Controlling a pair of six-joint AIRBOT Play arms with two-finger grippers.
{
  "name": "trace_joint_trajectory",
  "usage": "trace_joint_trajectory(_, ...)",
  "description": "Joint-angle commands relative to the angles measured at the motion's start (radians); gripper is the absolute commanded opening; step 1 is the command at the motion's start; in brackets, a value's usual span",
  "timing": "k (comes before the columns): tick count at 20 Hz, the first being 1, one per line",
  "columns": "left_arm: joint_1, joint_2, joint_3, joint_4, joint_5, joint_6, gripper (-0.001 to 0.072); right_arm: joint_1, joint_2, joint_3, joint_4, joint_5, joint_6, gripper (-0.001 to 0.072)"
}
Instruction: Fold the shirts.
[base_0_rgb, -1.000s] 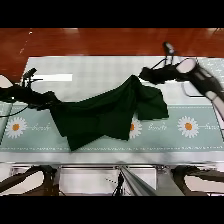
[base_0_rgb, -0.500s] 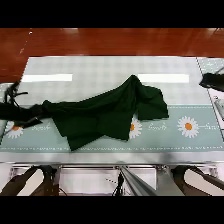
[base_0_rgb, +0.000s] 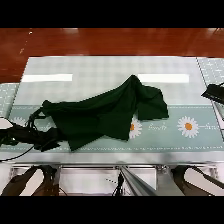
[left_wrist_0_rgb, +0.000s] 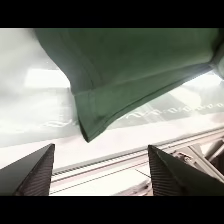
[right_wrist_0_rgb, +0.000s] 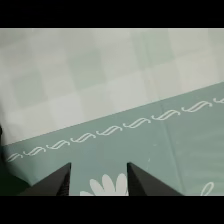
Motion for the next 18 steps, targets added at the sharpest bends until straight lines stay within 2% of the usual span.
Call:
trace_joint_trajectory(1, -0.010, -0.017, -0.036, -0.049, 0.030, 0.014, 0.0666, -0.005, -0.011, -0.008, 0.012, -0.002, -0.007, 0.0443)
trace_joint_trajectory(4, -0.076, -0.086, -0.036, -0.061, 0.084, 0.014, 0.0666, -0.005, -0.013, -0.008, 0.012, -0.003, -0.010, 0.0443)
trace_joint_trajectory(10, -0.256, -0.305, -0.035, -0.220, 0.306, 0.014, 0.0654, -0.005, -0.013, -0.008, 0.012, -0.002, -0.009, 0.0443)
trace_joint_trajectory(11, -0.272, -0.337, -0.031, -0.246, 0.335, 0.015, 0.0627, -0.005, -0.013, -0.008, 0.013, -0.001, -0.009, 0.0443)
trace_joint_trajectory(12, -0.280, -0.362, -0.028, -0.262, 0.357, 0.020, 0.0390, -0.005, -0.013, -0.008, 0.013, 0.001, -0.009, 0.0443)
trace_joint_trajectory(13, -0.279, -0.379, -0.024, -0.270, 0.365, 0.046, 0.0108, -0.005, -0.013, -0.008, 0.013, 0.002, -0.009, 0.0443)
trace_joint_trajectory(14, -0.278, -0.384, -0.023, -0.270, 0.364, 0.069, 0.0040, -0.005, -0.013, -0.008, 0.013, 0.002, -0.009, 0.0443)
trace_joint_trajectory(18, -0.278, -0.383, -0.023, -0.269, 0.310, 0.116, 0.0027, -0.005, -0.022, -0.008, 0.043, -0.010, -0.022, 0.0443)
